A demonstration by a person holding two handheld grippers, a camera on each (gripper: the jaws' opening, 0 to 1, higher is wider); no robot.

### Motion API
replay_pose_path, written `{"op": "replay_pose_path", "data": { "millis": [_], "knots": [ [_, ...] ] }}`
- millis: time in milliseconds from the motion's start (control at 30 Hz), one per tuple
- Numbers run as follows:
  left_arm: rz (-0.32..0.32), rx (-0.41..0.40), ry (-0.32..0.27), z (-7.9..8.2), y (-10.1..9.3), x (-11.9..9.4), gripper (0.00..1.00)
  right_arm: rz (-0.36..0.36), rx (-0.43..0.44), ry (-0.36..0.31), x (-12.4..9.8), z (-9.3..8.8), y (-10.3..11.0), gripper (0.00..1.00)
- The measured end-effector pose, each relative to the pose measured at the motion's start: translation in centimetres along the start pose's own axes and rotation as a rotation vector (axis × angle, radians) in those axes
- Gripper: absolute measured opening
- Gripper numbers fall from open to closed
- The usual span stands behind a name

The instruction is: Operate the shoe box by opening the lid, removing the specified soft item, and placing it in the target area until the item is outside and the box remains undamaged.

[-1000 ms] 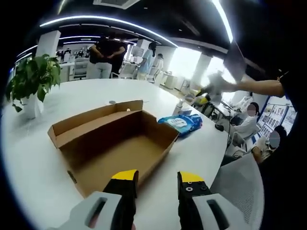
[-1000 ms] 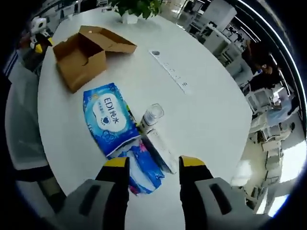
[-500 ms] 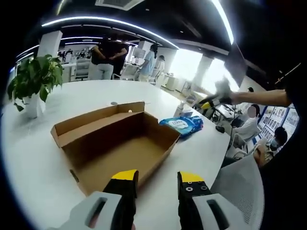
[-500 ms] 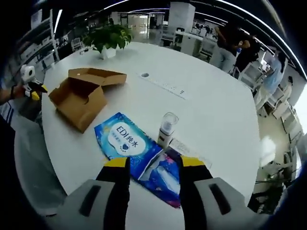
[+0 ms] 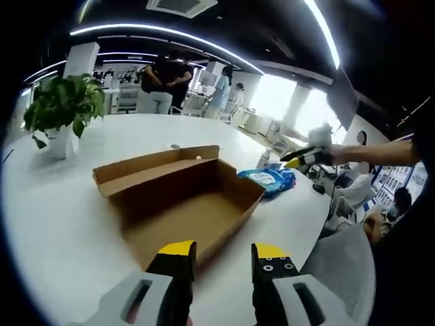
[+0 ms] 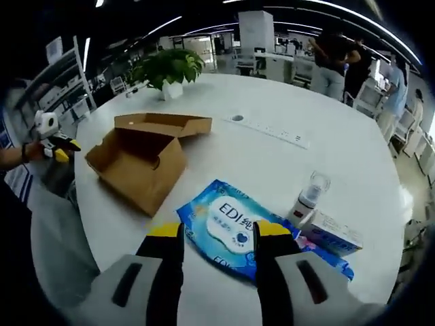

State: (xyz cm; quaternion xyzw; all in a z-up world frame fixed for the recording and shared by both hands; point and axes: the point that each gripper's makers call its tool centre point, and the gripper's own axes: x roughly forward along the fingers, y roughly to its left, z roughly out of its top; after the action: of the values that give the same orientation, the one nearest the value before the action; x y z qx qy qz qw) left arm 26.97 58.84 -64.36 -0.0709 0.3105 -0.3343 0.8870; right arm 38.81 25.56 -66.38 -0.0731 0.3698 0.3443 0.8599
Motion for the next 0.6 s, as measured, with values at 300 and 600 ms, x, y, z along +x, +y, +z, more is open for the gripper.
{"op": "replay_pose_path", "data": {
  "millis": [300, 600],
  "knots": [
    [0.144, -0.1, -0.043, -0.2, 4.1, -0.9, 0.32, 0.045, -0.024, -0.035, 0.6, 1.9, 2.3, 0.39],
    [0.32, -0.207, -0.066, -0.5, 8.3, -0.5, 0.32, 0.035, 0.0, -0.02, 0.3, 1.4, 1.7, 0.38]
  ]
}}
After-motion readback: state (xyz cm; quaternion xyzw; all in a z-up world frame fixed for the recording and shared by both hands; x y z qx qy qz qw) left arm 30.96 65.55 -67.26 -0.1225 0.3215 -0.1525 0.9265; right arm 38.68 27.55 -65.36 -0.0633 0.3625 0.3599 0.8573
